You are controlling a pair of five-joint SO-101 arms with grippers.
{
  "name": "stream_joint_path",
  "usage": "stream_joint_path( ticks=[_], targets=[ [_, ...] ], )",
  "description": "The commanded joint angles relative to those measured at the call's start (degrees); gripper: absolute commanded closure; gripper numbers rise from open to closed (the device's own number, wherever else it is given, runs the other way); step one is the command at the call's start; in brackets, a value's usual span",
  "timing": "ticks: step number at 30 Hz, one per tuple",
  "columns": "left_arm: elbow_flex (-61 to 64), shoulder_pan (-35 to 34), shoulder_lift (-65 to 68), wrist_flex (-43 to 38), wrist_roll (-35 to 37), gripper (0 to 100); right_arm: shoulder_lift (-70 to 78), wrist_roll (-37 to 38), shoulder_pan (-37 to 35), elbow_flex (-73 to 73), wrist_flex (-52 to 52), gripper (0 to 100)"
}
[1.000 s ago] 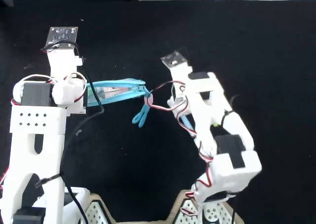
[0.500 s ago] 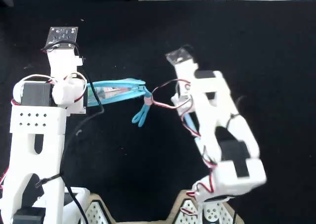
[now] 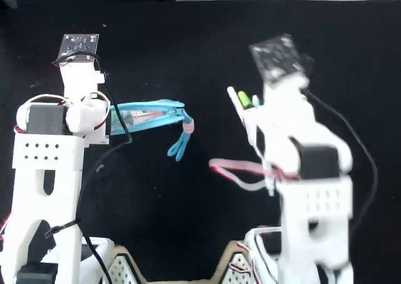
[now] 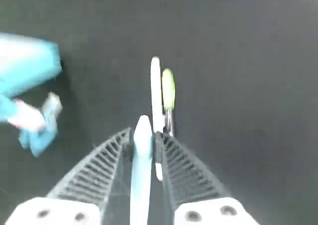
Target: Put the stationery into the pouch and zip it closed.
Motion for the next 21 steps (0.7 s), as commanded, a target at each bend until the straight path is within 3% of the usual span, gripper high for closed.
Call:
stream_joint_path(
  ticks=[1, 10, 21],
  targets=[
    [3.8, 0.1, 2.2, -0.4, 0.6, 97, -11.9, -7.5, -6.2, -3.2, -0.4, 98.7],
    [4.5, 0.2, 2.2, -0.6, 0.6, 97, -23.0, -13.6, -23.5, -4.7, -10.8, 98.7],
    [5.1, 0.2, 1.9, -1.3, 0.6, 97, -23.7, -13.9, -35.1, -1.6, -33.4, 98.7]
  ],
)
